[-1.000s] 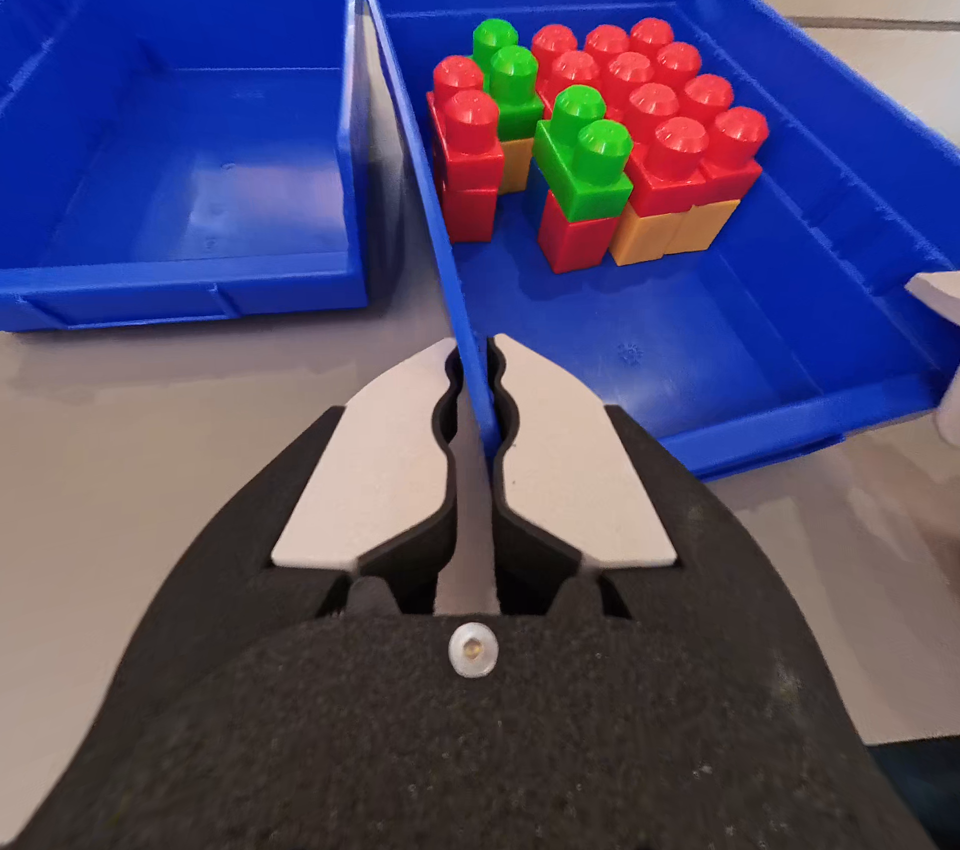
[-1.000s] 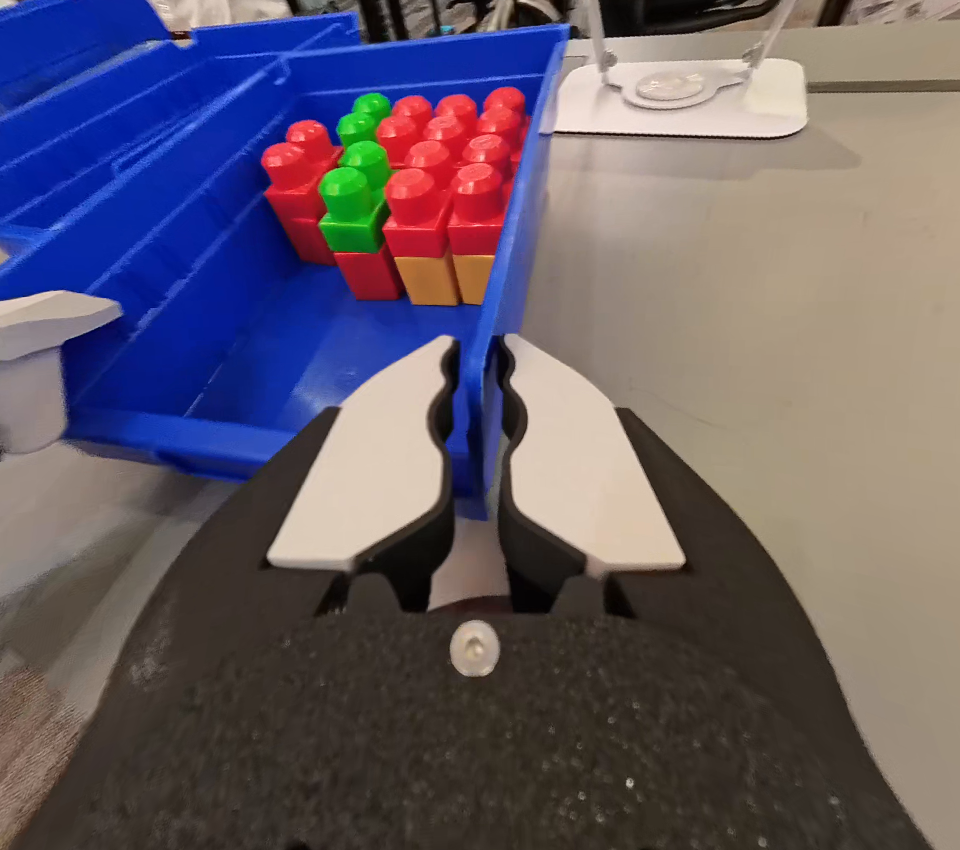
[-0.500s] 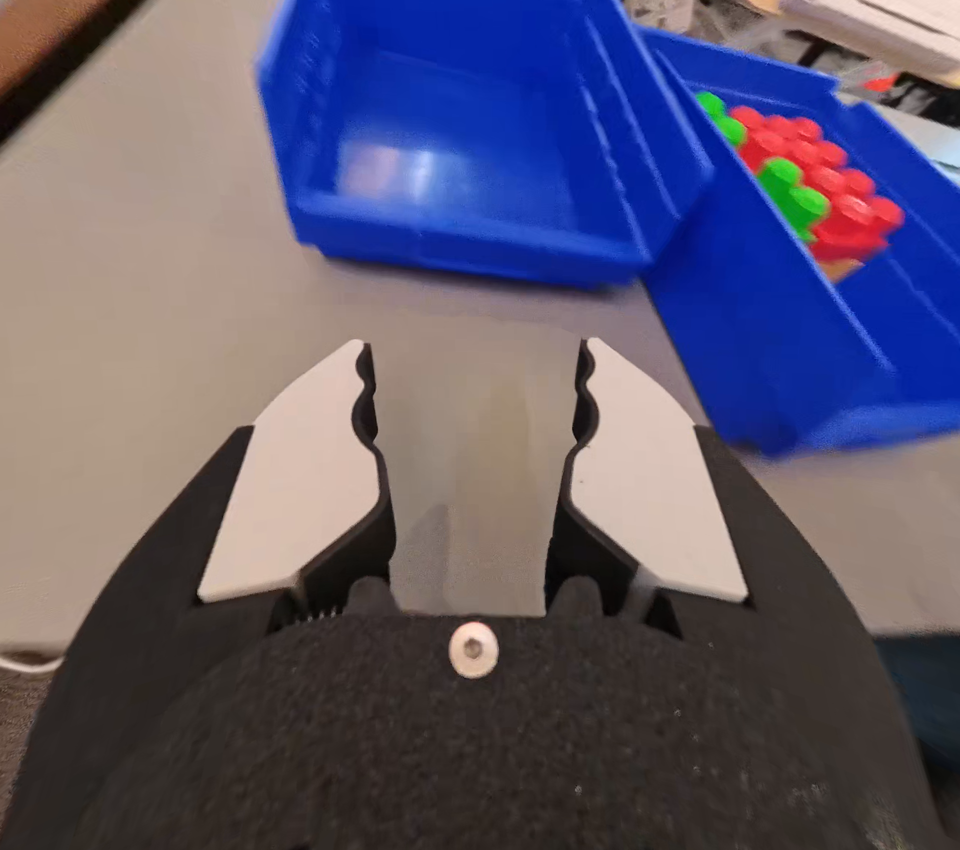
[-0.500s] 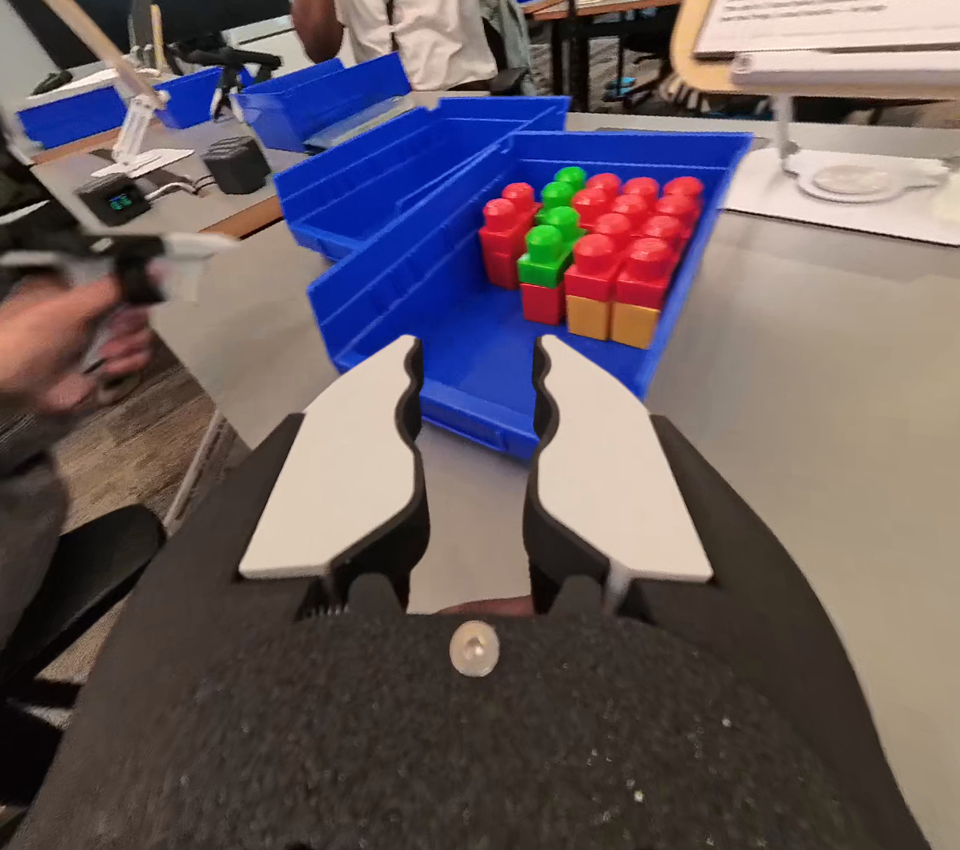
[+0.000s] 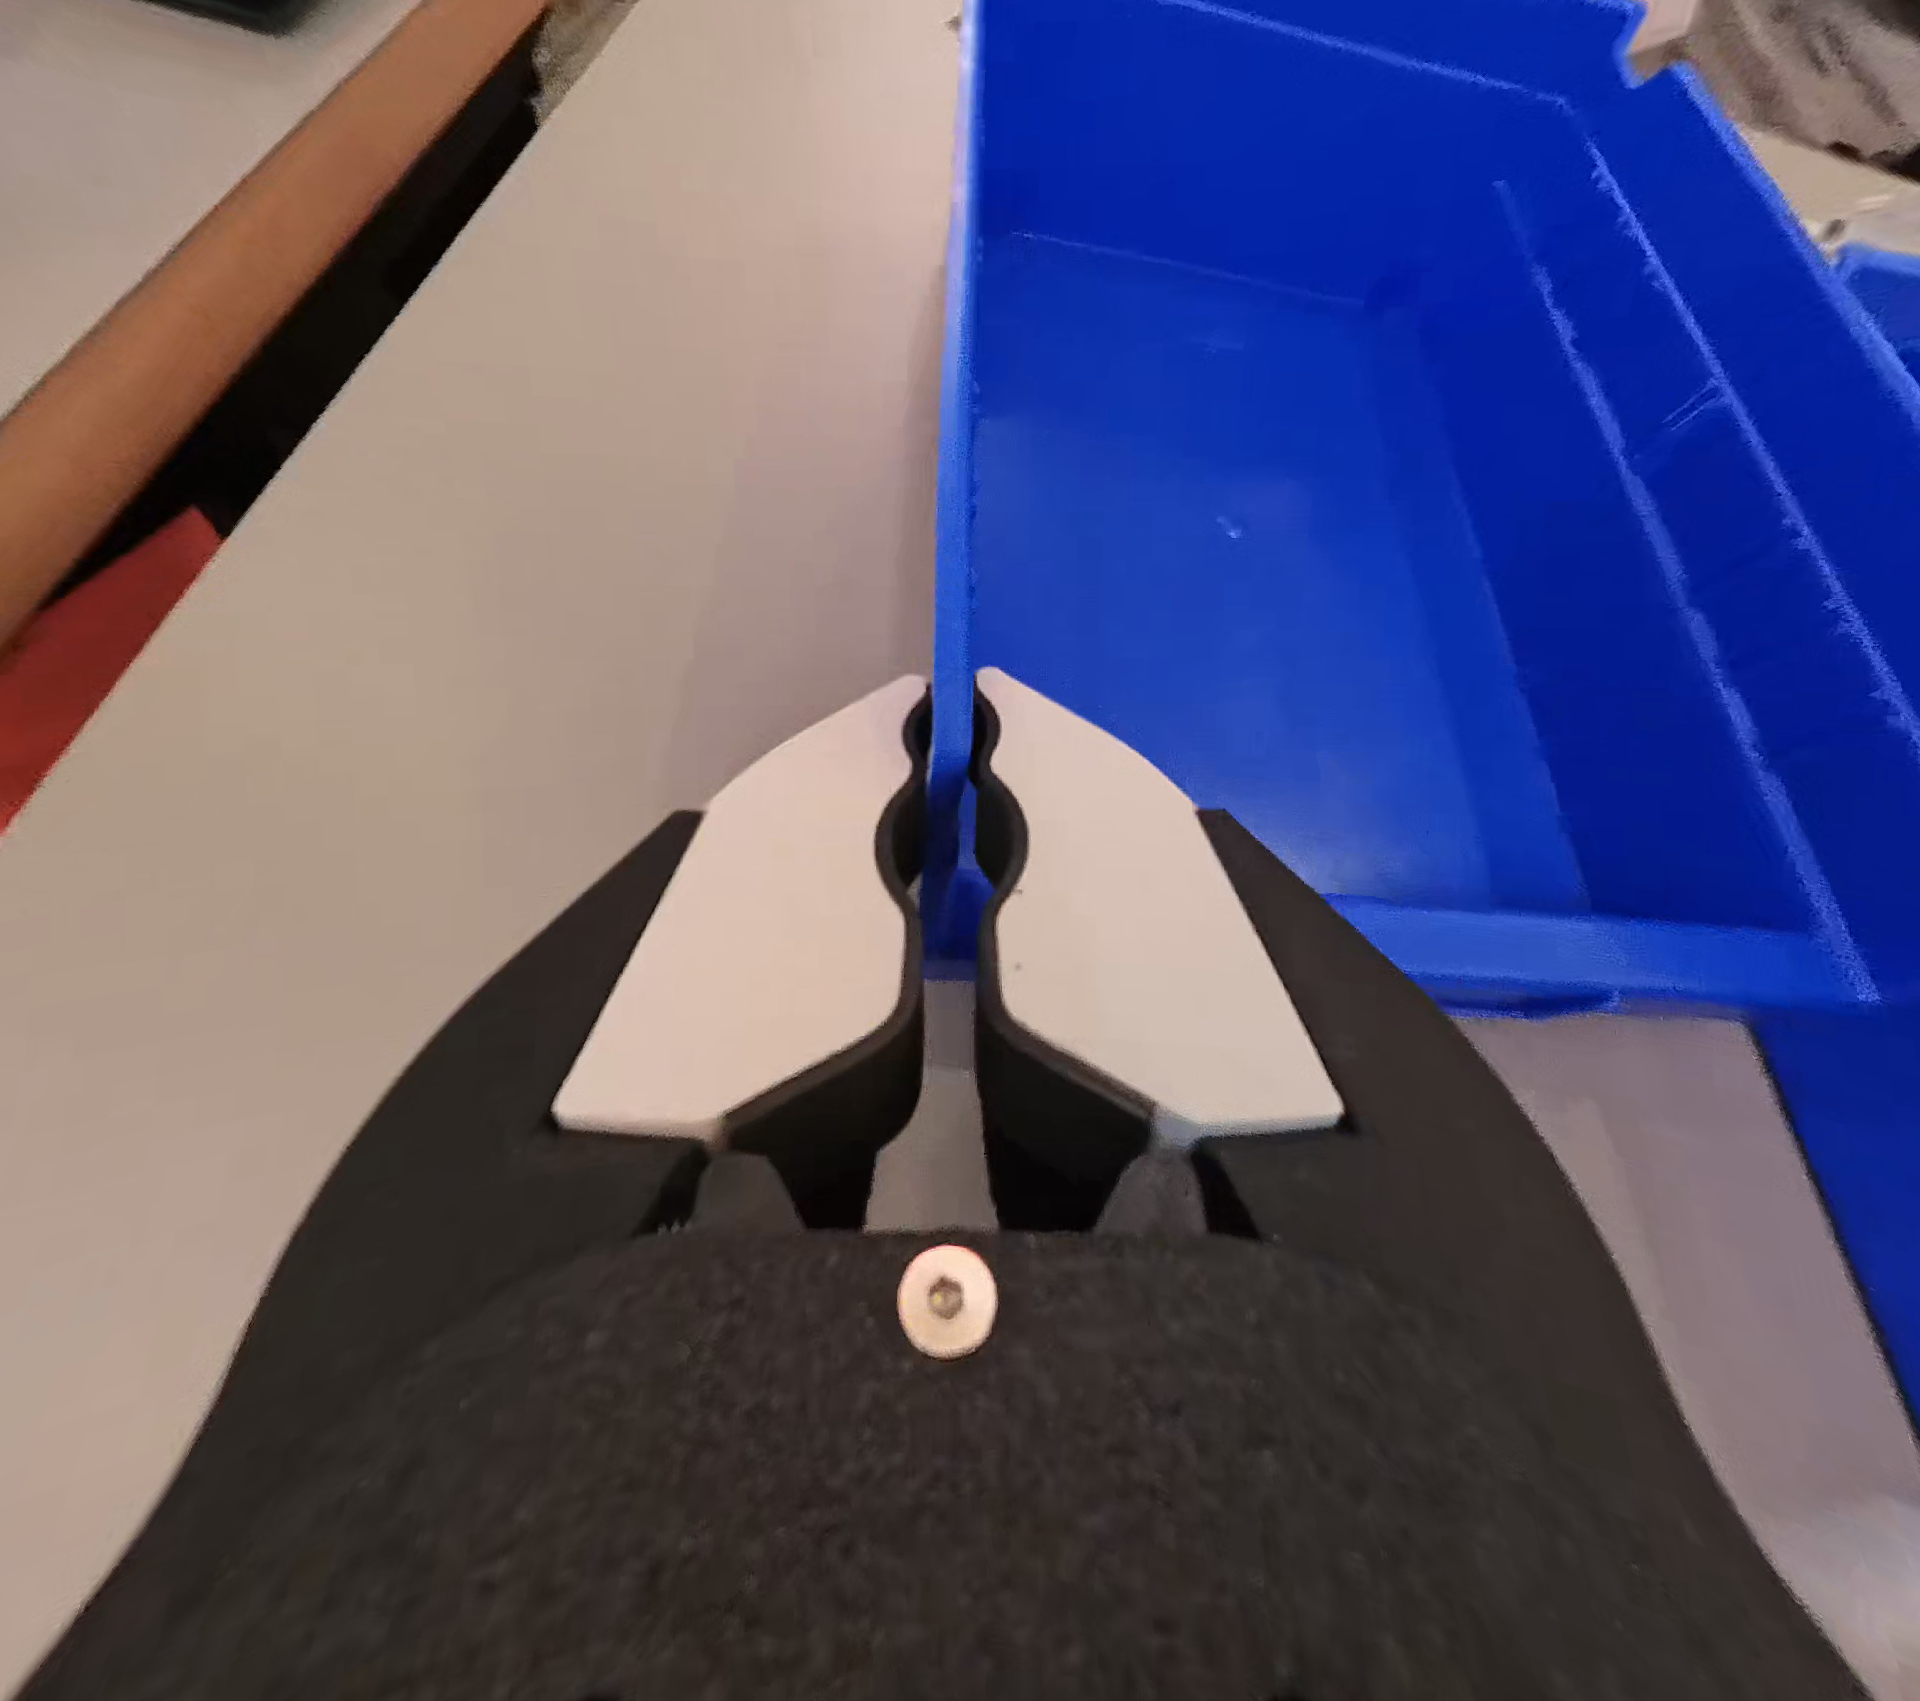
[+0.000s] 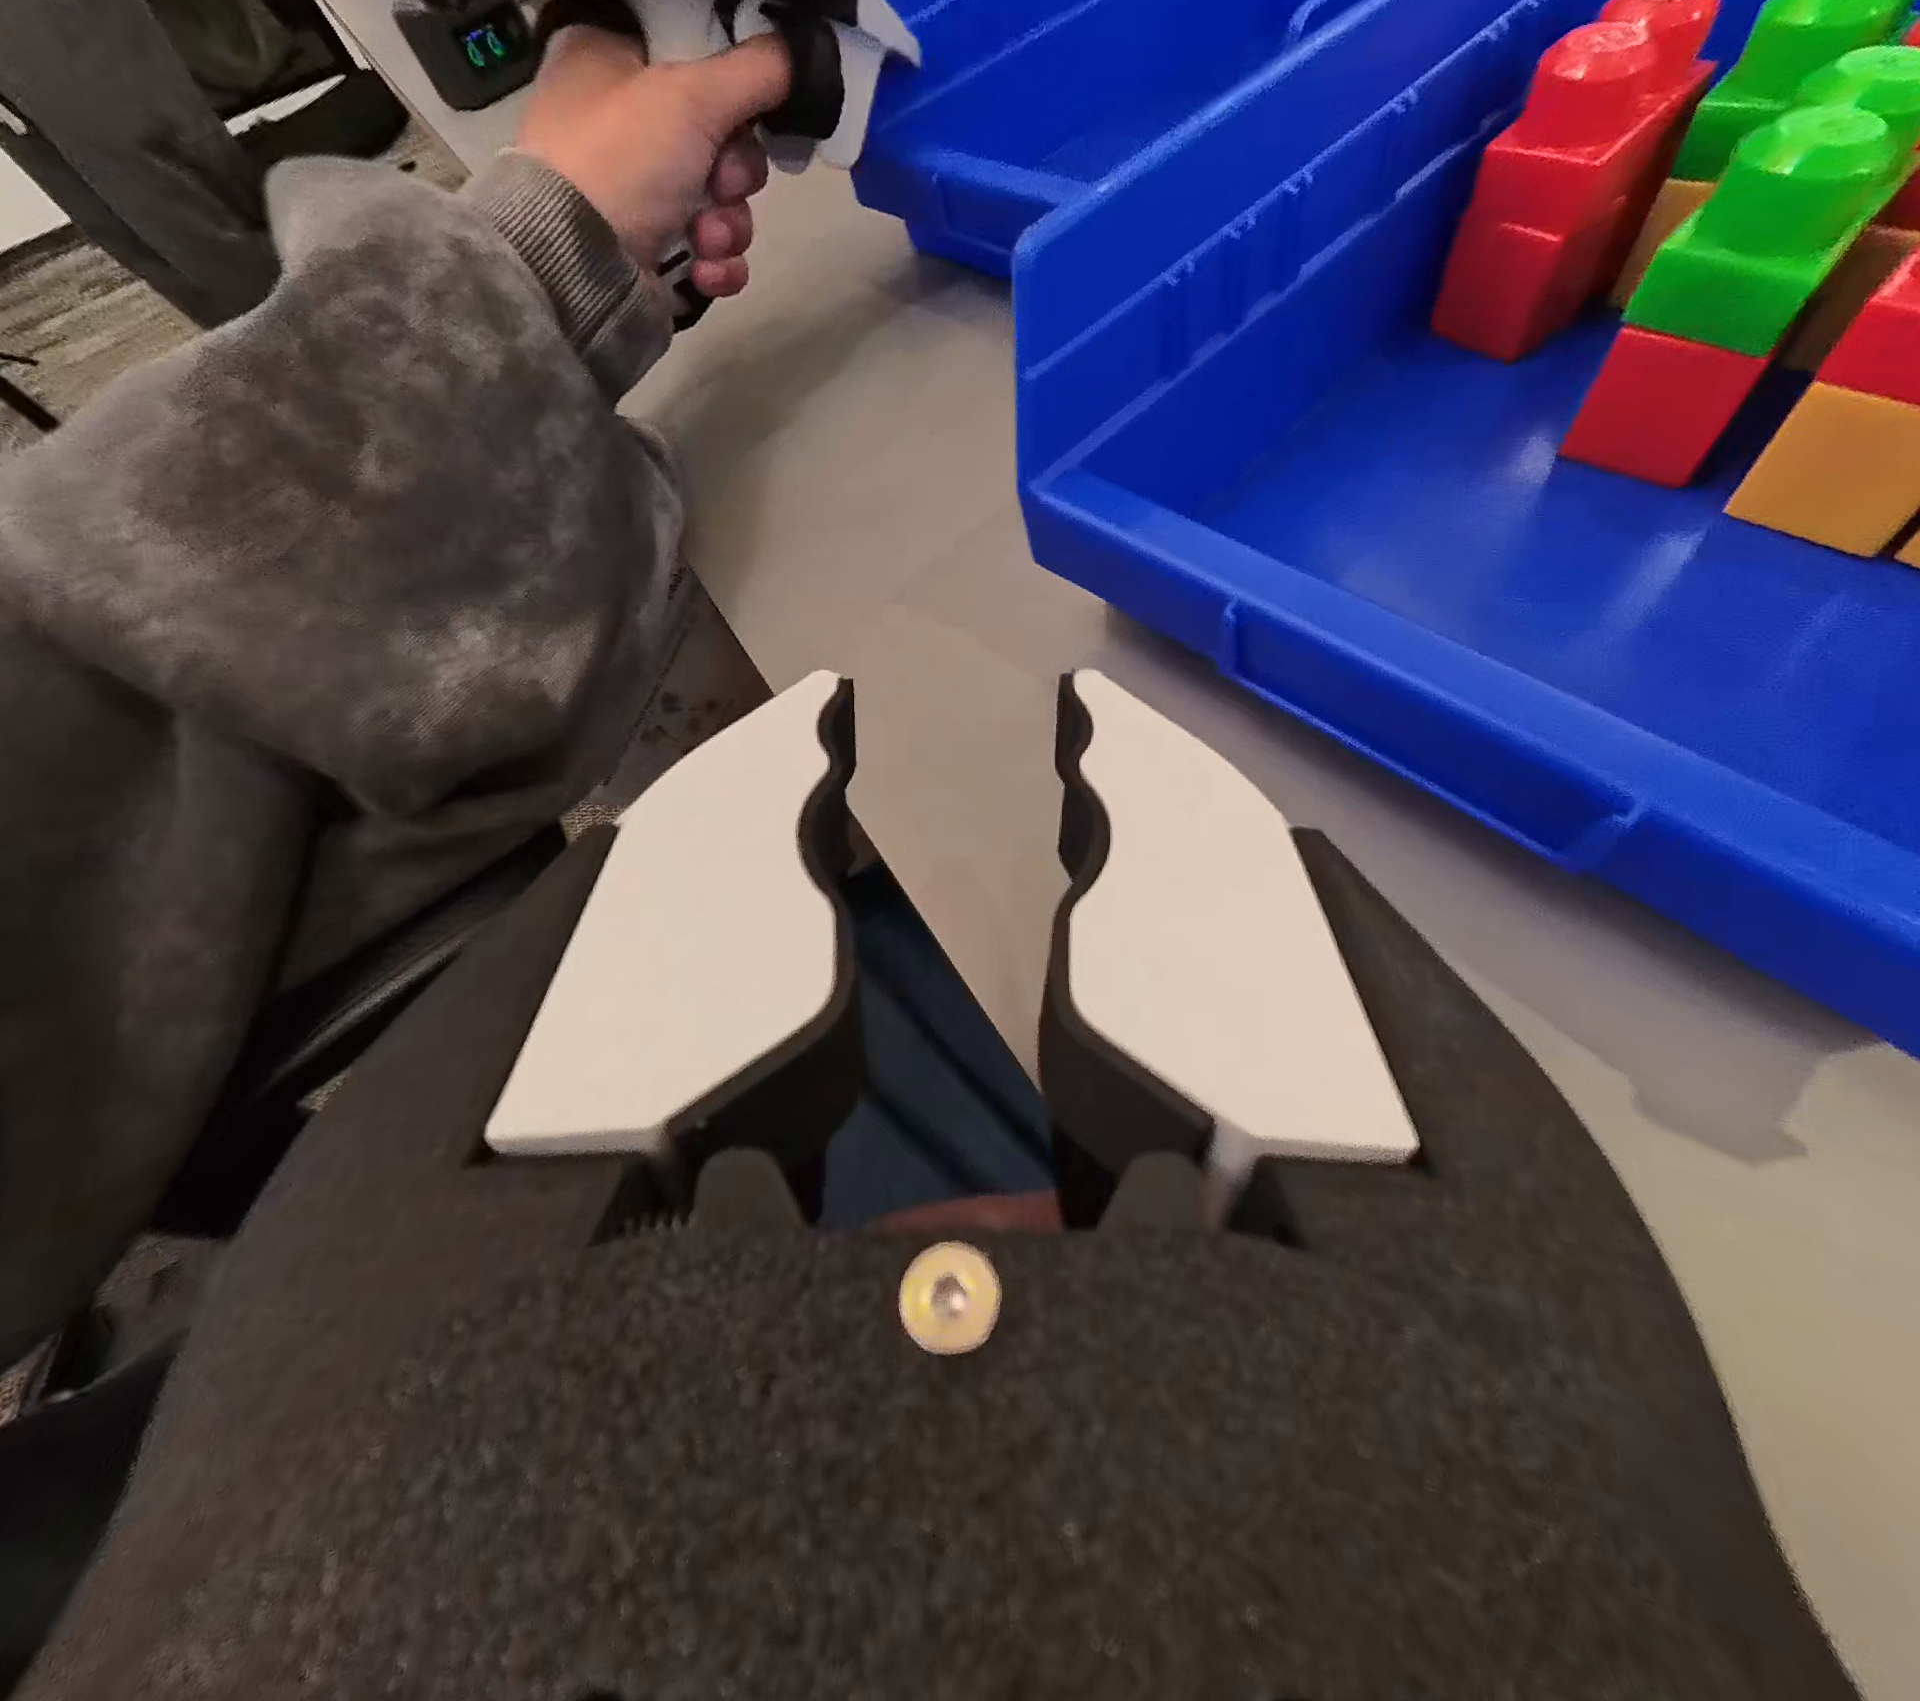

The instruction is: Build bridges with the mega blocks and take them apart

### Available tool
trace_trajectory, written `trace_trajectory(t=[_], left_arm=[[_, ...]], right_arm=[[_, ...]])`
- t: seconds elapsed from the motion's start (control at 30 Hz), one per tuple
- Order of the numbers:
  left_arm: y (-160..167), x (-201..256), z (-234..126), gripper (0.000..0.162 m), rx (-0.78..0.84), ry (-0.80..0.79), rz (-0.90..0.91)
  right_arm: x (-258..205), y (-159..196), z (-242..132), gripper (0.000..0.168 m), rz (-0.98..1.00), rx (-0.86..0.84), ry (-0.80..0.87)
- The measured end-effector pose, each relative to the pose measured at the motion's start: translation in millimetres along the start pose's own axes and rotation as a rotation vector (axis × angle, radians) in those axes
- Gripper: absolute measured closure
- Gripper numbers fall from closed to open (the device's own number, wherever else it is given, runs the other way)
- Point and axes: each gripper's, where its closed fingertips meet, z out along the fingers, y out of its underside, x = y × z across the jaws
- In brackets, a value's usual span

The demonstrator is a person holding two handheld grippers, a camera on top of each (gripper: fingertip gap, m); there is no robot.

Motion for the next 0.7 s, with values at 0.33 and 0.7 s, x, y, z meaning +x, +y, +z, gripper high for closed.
trace_trajectory(t=[0.33, 0.7], left_arm=[[56.7, -26.4, -103.2, 0.159, 0.019, -0.160, 0.019], [122.5, -2.9, -208.0, 0.157, 0.110, -0.202, 0.074]], right_arm=[[-19.7, -18.1, 49.4, 0.125, -0.109, 0.008, 0.064], [-31.4, -29.5, 100.2, 0.135, -0.042, 0.018, 0.172]])
